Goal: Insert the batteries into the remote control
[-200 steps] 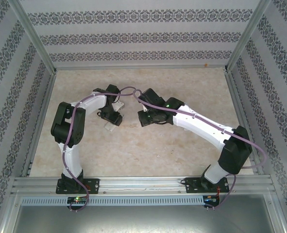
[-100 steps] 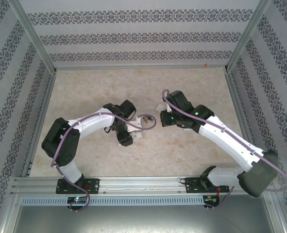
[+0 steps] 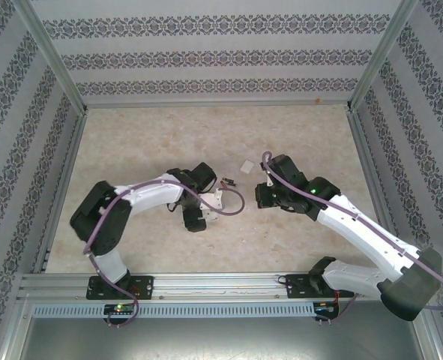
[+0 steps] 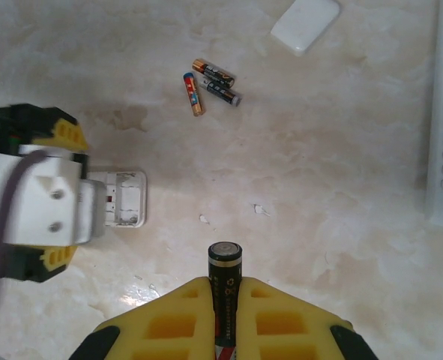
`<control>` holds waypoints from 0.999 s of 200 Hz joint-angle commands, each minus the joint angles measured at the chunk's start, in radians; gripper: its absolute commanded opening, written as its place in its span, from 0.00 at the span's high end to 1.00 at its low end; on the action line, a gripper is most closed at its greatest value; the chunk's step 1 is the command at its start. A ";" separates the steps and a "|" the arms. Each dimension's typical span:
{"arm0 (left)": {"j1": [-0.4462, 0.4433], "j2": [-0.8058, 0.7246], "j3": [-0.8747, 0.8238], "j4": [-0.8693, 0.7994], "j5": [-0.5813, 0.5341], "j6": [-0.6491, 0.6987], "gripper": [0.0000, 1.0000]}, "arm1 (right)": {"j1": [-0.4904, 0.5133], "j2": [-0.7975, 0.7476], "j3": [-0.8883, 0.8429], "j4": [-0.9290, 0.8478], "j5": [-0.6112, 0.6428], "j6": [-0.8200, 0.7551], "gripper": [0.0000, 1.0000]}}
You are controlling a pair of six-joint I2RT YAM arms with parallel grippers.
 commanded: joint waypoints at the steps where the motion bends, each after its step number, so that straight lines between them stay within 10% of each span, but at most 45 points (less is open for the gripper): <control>1: 0.005 -0.206 0.005 0.084 -0.023 -0.150 0.03 | 0.022 0.052 -0.006 0.042 -0.045 0.016 0.89; 41: 0.141 -0.404 0.010 0.091 -0.082 -0.825 0.00 | 0.102 0.194 0.011 0.151 -0.113 -0.004 0.89; 83: 0.439 -0.381 -0.092 0.026 0.307 -1.293 0.00 | 0.153 0.407 0.061 0.285 -0.200 0.002 0.90; 200: 0.477 -0.133 -0.121 -0.083 0.531 -1.132 0.10 | 0.175 0.684 0.166 0.305 -0.266 0.069 0.89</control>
